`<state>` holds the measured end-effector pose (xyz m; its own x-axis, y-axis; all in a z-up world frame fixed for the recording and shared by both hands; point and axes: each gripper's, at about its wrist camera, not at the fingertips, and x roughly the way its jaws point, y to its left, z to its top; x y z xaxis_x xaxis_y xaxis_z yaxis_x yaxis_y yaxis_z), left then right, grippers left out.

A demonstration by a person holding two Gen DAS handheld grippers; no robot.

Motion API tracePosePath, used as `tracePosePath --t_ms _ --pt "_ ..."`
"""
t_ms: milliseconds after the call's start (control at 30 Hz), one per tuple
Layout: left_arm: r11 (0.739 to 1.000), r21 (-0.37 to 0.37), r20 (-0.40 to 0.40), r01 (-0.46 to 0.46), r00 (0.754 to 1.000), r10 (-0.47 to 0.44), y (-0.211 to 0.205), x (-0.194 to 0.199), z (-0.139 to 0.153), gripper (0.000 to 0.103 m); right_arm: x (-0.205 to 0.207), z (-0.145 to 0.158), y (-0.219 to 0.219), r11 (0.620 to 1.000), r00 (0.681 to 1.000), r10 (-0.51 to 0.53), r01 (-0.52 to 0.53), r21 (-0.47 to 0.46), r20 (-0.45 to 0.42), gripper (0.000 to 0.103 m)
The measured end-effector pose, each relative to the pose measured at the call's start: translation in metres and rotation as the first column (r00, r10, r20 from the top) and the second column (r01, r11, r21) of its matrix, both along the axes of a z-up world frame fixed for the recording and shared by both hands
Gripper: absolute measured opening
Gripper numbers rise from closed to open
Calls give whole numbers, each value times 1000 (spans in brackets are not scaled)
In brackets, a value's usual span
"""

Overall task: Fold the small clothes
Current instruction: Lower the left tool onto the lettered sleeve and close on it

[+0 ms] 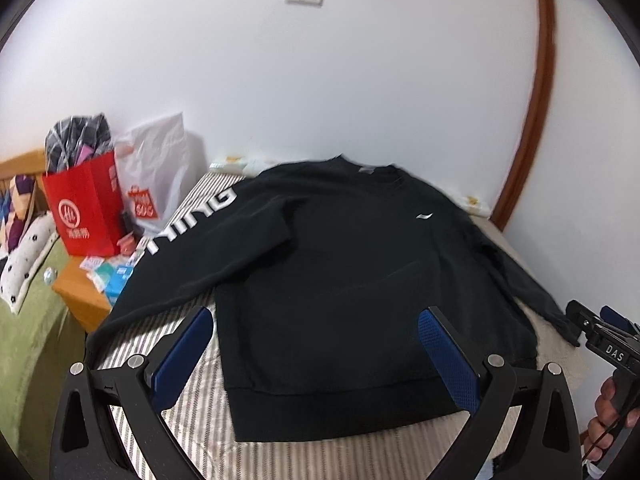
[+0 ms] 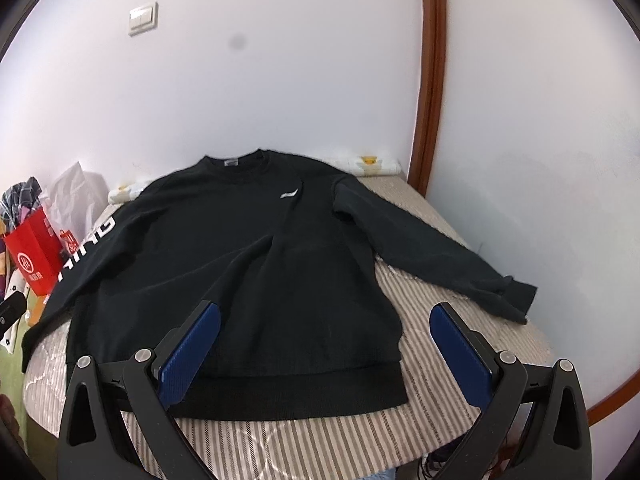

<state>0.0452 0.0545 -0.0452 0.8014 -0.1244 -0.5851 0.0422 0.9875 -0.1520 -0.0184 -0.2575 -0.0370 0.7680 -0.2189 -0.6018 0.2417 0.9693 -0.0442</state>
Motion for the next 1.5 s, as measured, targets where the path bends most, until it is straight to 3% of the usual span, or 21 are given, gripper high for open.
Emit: tracePosePath --t_ms 300,467,667,1233,1367,1500 --pt "996 18 -122 -90 988 91 28 32 -44 103 48 -48 -5 1000 998 20 -20 -12 -68 103" --pt "990 19 -181 -138 974 139 45 46 -67 103 76 -71 -6 997 989 62 -54 57 -135 102" --pt "984 -87 -227 -155 965 132 65 58 -86 102 99 -85 10 996 982 87 -80 49 -166 102" --pt "964 -183 -252 -191 957 142 94 75 -108 101 123 -97 42 992 969 105 -117 -41 -222 102" --pt "954 -209 -257 -216 953 159 104 73 -113 96 126 -99 51 989 964 124 -138 -48 -234 102" --pt "916 -301 -283 -264 942 179 123 71 -122 83 128 -104 60 985 958 139 -161 -67 -249 102"
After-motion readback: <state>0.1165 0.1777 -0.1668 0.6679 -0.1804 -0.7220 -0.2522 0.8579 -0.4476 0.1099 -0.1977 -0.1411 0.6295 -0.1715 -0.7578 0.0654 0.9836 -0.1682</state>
